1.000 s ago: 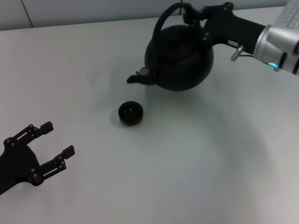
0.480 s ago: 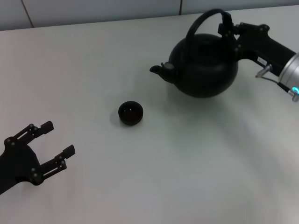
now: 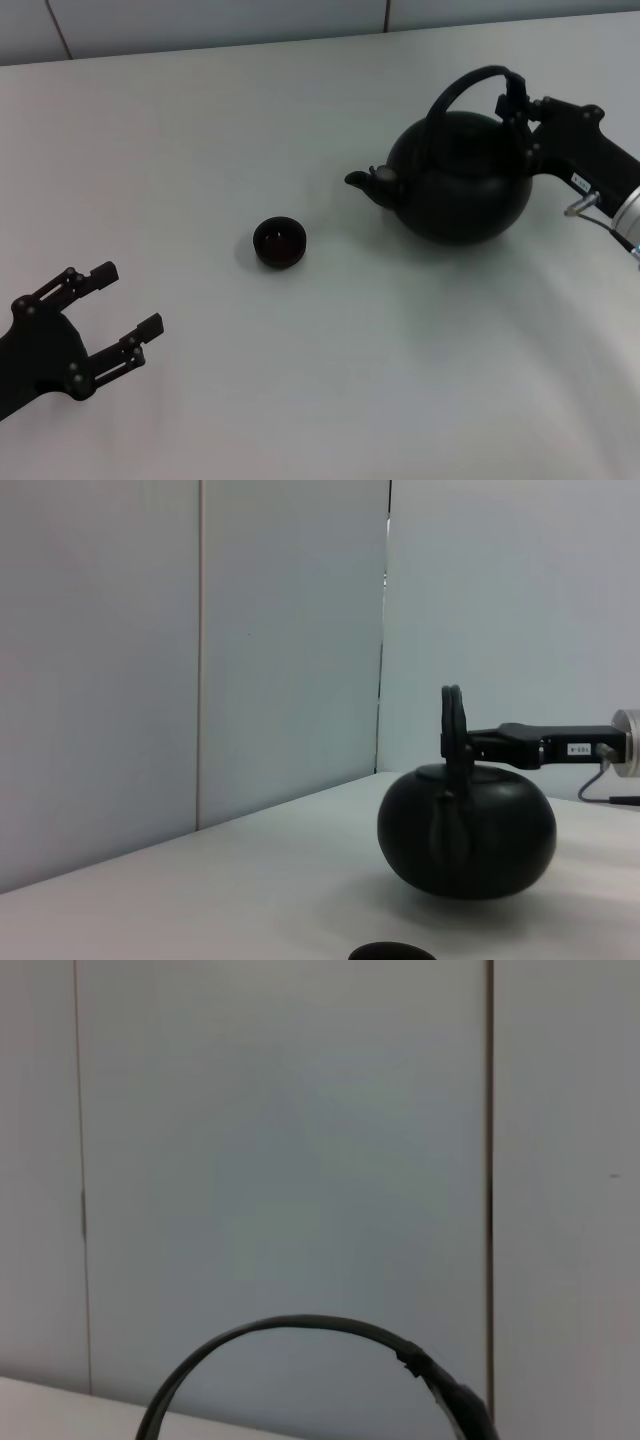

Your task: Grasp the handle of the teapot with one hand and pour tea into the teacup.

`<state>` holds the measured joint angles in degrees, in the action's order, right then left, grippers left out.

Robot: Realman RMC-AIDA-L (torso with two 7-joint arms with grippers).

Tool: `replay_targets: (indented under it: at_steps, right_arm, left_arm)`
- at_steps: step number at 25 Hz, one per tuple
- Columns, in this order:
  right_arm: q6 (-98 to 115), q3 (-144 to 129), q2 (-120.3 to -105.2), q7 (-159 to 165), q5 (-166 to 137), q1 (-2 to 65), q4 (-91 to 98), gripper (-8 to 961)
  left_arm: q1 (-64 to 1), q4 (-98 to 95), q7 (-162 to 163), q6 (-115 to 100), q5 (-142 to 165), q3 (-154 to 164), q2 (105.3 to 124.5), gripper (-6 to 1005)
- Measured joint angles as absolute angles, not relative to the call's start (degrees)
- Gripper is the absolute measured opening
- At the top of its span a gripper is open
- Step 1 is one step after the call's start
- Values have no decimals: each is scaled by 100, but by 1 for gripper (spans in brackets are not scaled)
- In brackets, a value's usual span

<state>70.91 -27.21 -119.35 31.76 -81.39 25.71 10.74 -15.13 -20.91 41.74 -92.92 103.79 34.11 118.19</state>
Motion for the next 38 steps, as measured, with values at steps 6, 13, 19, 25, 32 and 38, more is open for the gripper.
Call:
replay_targets:
  at_steps: [6,13,19,25,32,38]
  right_arm:
    - [7135,-2635,-11935,2900,-8133,2501,865,234]
    - [7151,-2481,-11941,2756,-8121,2491,786,241]
    - [7158,-2472,-11942,2596,-8119,2503,770,247]
    - [7107,-2469,-11937,2596,-8118,2530,758,253]
    - [7322,-2398,-11933,2590,-8118,2402,752,376]
    - [7899,-2382,-11934,2582,-8119,2031,745,581]
  left_arm:
    - [-1497,-2092,4169,-9302,10379,3419,11820,798]
    - [-1467,-2092,4151,-9371,10380,3410,11829,798]
    - [-1450,-2092,4149,-9436,10379,3377,11822,798]
    - [-1467,-2092,4148,-9438,10379,3375,11819,798]
    - [-1486,-2097,4149,-9439,10380,3375,11819,798]
    - [-1496,-2090,4148,-9448,10379,3375,11824,798]
